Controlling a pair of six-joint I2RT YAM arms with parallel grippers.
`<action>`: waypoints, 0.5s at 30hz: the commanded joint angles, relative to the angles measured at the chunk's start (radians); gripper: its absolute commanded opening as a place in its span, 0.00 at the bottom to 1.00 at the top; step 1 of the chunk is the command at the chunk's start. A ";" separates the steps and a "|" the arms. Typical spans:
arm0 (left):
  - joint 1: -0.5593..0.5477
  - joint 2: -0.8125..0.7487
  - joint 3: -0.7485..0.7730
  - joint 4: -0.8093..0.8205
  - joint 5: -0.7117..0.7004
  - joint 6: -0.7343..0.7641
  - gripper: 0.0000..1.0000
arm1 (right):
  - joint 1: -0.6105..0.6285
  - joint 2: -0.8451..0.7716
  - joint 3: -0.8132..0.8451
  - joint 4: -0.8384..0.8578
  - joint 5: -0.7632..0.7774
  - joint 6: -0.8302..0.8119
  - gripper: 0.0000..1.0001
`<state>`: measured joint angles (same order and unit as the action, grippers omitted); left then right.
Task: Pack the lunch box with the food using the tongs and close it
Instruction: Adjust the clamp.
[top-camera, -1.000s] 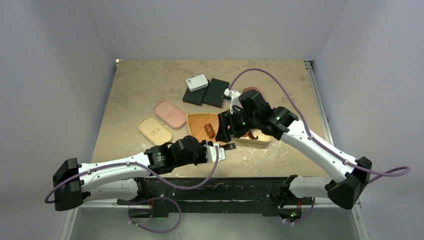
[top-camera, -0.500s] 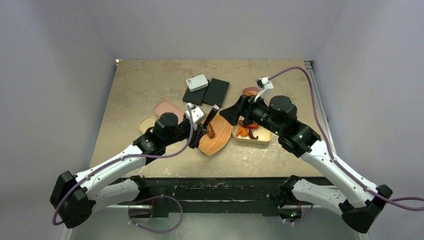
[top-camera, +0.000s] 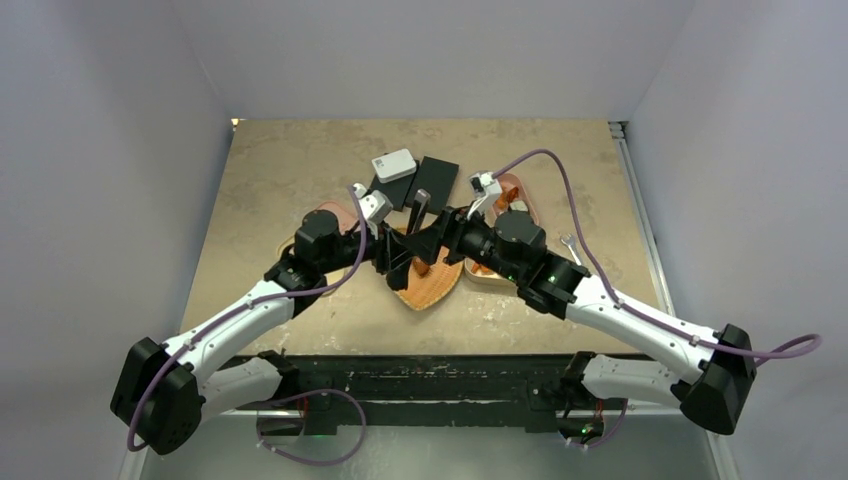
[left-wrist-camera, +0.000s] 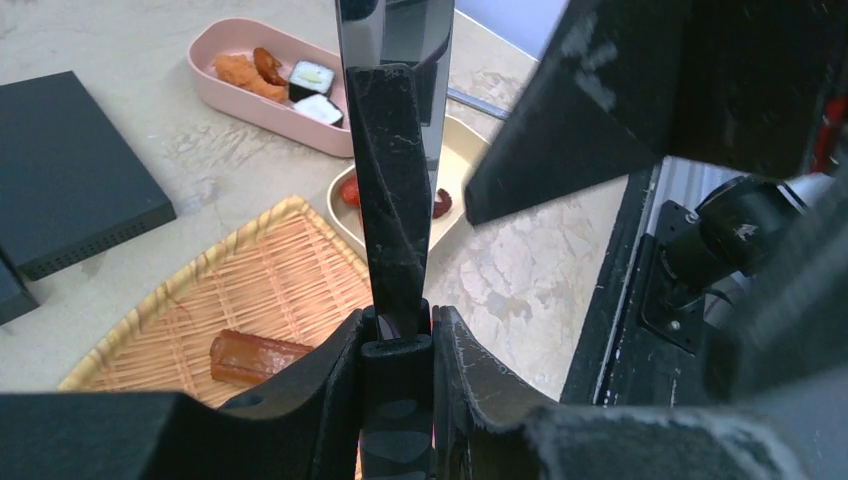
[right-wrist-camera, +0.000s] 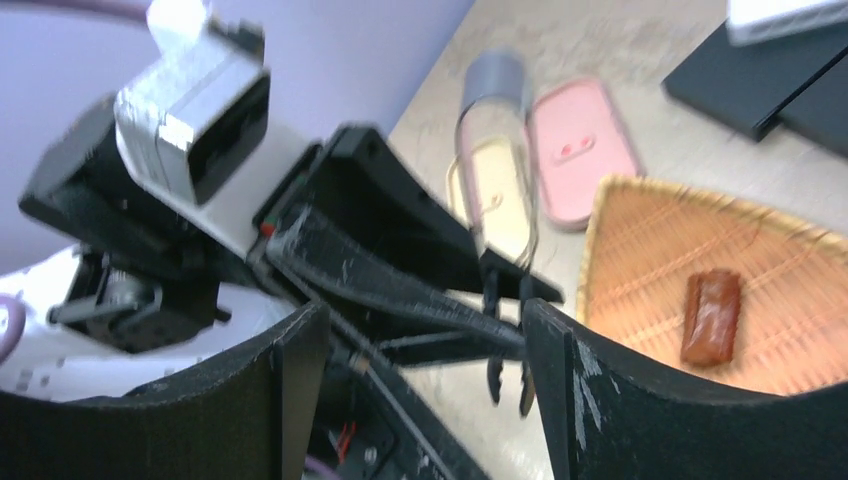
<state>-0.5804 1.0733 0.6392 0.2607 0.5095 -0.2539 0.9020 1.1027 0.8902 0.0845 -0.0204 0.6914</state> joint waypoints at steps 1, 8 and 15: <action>0.009 -0.010 -0.004 0.079 0.083 -0.026 0.00 | -0.005 -0.027 0.006 0.097 0.158 0.013 0.73; 0.010 -0.001 -0.005 0.089 0.103 -0.033 0.00 | -0.003 0.056 0.035 0.103 0.151 0.013 0.73; 0.010 0.019 0.004 0.065 0.098 -0.027 0.00 | 0.010 0.111 0.062 0.105 0.167 0.013 0.73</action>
<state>-0.5762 1.0809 0.6392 0.2836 0.5884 -0.2752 0.8986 1.2068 0.8936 0.1501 0.0998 0.6998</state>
